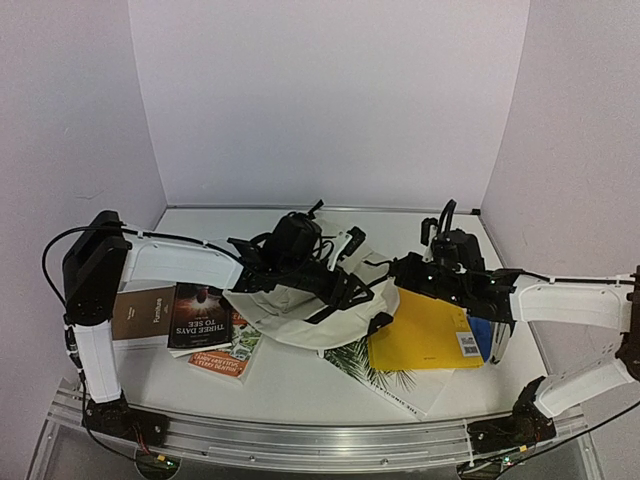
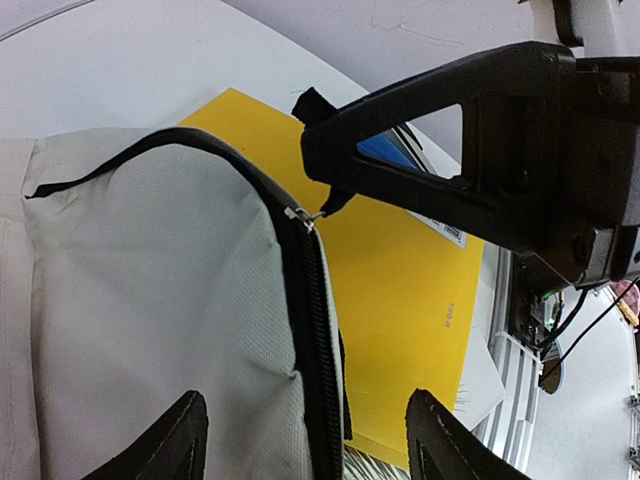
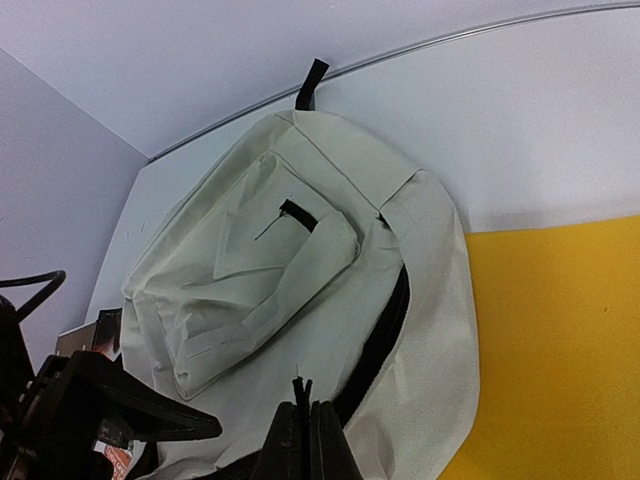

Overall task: Pack the student bag
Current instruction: Unzip the student bag at the center of the board.

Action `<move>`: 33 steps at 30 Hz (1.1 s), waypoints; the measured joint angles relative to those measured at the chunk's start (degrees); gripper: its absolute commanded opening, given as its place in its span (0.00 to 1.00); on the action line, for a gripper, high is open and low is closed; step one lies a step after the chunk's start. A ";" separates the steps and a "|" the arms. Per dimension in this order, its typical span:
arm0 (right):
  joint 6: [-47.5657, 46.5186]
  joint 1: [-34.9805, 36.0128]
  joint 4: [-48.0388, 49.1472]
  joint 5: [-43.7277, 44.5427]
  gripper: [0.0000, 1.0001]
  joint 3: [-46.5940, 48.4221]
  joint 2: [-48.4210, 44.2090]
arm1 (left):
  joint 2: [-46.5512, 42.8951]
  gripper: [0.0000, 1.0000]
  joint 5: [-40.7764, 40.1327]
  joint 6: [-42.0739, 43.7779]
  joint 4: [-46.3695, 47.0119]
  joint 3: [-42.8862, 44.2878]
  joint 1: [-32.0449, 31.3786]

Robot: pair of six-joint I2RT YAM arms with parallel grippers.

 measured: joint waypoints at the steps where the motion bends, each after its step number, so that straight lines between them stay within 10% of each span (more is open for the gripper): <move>1: 0.10 0.00 0.06 0.00 0.00 -0.15 -0.17 | 0.57 0.62 0.17 -0.01 0.00 0.59 0.00; 14: 0.42 0.00 0.18 0.54 0.00 -0.48 -0.61 | 5.22 0.01 3.64 0.07 -0.60 4.98 0.07; 33: 1.17 -2.29 -7.33 3.04 0.00 1.39 -0.80 | -9.84 0.00 5.32 3.04 2.88 -11.04 0.00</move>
